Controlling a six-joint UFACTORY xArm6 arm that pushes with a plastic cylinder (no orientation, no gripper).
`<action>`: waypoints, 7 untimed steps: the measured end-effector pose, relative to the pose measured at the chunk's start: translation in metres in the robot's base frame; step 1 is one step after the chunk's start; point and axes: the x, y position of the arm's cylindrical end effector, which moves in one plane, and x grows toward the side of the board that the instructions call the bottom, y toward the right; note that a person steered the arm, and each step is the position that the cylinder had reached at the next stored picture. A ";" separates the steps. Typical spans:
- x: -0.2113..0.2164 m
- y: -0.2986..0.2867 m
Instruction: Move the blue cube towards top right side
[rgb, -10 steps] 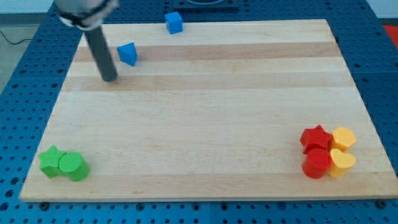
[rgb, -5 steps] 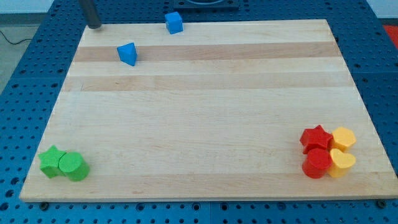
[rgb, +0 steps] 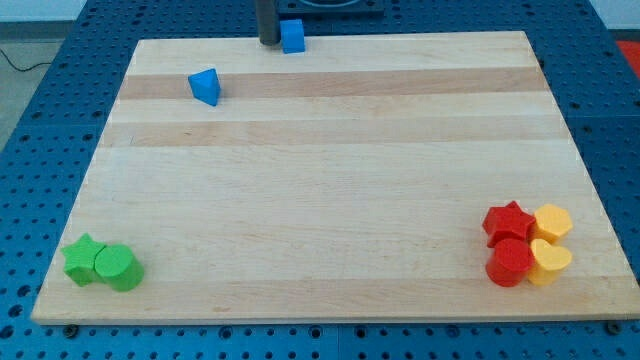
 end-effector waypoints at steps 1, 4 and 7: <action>0.000 0.012; 0.000 0.031; 0.014 0.069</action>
